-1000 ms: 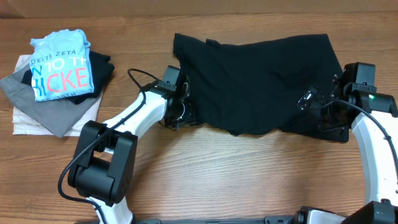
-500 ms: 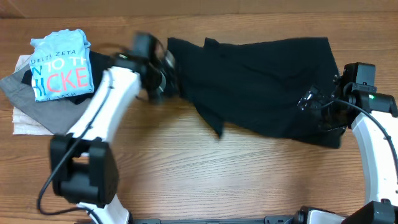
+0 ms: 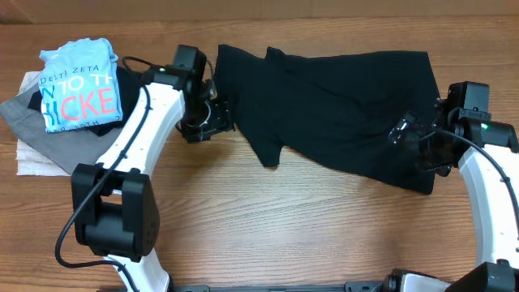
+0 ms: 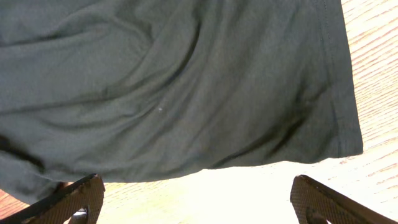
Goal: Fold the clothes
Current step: 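Stretch the shirt between both grippers, pulling left gripper outward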
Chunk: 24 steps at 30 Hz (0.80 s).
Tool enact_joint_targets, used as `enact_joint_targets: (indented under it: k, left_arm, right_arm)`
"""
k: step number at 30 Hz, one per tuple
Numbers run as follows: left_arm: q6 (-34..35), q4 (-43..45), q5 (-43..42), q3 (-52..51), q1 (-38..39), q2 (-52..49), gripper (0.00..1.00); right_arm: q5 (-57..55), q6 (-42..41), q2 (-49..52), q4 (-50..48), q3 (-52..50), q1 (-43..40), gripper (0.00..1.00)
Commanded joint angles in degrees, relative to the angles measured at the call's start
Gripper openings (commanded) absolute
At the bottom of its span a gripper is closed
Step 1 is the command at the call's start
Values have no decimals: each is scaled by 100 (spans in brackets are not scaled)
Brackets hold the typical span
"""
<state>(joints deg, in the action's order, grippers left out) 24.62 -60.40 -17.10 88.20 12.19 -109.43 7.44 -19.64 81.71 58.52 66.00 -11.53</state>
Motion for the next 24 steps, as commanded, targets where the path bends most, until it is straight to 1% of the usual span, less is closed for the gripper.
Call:
enact_joint_targets:
  k: [1, 3, 5, 8, 9, 13, 17, 21, 23, 24]
  left_arm:
    - [-197, 549, 389, -168, 275, -7, 67]
    - [-208, 1012, 772, -260, 389, -11, 65]
    - [-234, 1495, 1296, -385, 492, -20, 60]
    - [-313, 2052, 1593, -546, 557, -118, 53]
    - [-326, 2192, 1604, -577, 551, -195, 51]
    - [-323, 2439, 1587, -577, 546, -555, 48]
    - [-415, 2667, 1294, -577, 553, -841, 44]
    - [-452, 2844, 990, -577, 553, -914, 43]
    - [-487, 2924, 988, -577, 553, -911, 42]
    - [-498, 2946, 990, -577, 553, -911, 39]
  right_arm:
    - [-35, 20, -24, -11, 70, -11, 100]
    - [-35, 20, -24, 9, 70, -11, 100]
    - [-35, 20, -24, 22, 70, -11, 100]
    - [-35, 20, -24, 22, 70, -11, 100]
    - [-35, 20, -24, 22, 70, -11, 100]
    - [-35, 20, -24, 15, 70, -11, 100]
    - [-35, 20, -24, 4, 70, -11, 100]
    - [-37, 20, -24, -9, 70, -11, 100]
    - [-37, 20, -24, -13, 70, -11, 100]
    - [-35, 20, -24, -15, 70, -11, 100]
